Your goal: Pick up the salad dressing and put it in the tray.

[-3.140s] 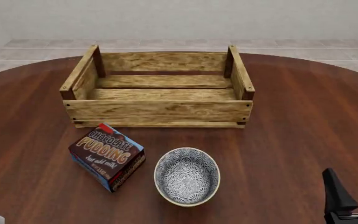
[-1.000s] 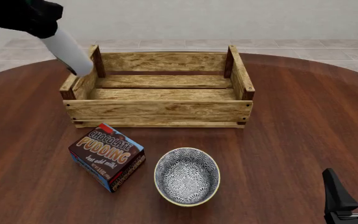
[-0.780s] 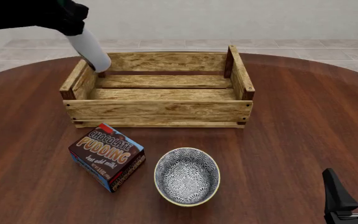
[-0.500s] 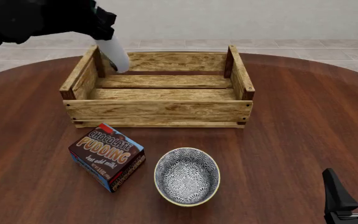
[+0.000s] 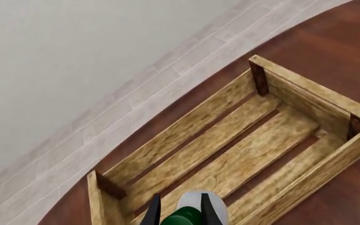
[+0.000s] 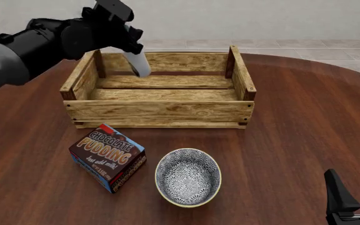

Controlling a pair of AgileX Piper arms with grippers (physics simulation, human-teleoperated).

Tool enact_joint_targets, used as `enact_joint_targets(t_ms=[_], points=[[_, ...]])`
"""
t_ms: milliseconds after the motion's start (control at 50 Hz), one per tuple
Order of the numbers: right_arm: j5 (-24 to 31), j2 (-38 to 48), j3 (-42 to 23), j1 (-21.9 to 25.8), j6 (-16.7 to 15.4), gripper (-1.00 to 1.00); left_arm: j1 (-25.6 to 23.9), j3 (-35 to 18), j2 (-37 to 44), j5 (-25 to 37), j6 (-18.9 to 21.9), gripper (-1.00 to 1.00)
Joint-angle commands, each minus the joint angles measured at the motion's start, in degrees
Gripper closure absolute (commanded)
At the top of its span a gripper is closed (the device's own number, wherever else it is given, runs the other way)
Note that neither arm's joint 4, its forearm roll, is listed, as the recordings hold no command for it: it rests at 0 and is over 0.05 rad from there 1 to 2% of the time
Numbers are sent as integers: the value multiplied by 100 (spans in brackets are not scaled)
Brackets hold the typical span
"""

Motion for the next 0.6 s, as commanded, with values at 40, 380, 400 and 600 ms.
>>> enact_joint_targets(t_ms=[40,380,400,600], points=[[0,-1,0,0,0,-100,-52,-71,521,-494,184,100],[0,-1,0,1,-1,-100,-215,-99,1215,-963,309,100],[0,0,0,0,0,-100,-221,-110,1245,-968,302,100],[0,-2,0,0,-1,-100,-278,-404,1752,-933,301,100]])
